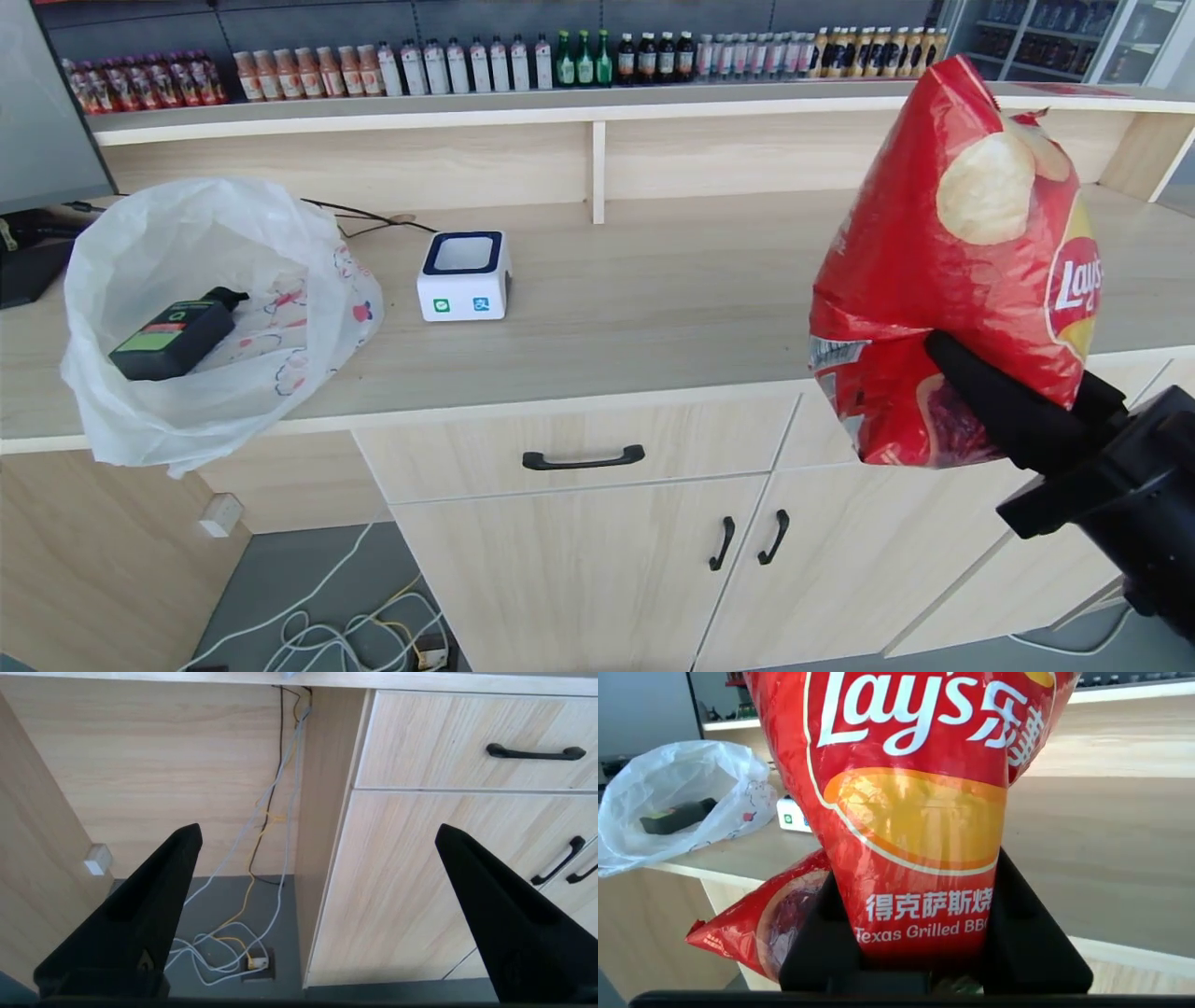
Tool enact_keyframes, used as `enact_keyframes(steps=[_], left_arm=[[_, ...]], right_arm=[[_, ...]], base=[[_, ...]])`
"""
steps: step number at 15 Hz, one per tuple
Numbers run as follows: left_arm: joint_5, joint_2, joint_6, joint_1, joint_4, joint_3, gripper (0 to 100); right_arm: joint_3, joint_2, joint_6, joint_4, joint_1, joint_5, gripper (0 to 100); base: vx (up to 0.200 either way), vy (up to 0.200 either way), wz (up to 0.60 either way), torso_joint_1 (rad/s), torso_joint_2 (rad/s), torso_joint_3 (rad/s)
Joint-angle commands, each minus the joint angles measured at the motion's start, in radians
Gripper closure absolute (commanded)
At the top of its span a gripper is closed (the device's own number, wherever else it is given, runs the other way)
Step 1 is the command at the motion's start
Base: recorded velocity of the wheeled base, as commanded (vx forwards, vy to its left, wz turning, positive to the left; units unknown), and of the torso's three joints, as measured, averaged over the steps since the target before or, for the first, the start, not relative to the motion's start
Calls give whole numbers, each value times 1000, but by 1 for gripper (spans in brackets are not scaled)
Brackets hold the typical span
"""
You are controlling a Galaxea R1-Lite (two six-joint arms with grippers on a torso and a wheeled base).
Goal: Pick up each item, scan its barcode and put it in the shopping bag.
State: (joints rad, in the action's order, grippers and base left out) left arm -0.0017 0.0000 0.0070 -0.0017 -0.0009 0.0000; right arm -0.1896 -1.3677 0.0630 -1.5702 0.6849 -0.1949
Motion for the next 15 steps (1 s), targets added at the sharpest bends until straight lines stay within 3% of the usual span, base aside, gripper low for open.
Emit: enact_keyframes(steps=[1, 15], left_arm=[[0, 0, -1, 2, -1, 0, 0], [0, 0, -5, 2, -1, 0, 0]], right_arm=[[-13, -7, 0, -1, -2, 0, 100], [2, 42, -2, -1, -7, 0, 100]], base=[[0, 200, 0, -7, 2, 2], [0, 200, 0, 3, 4, 3]])
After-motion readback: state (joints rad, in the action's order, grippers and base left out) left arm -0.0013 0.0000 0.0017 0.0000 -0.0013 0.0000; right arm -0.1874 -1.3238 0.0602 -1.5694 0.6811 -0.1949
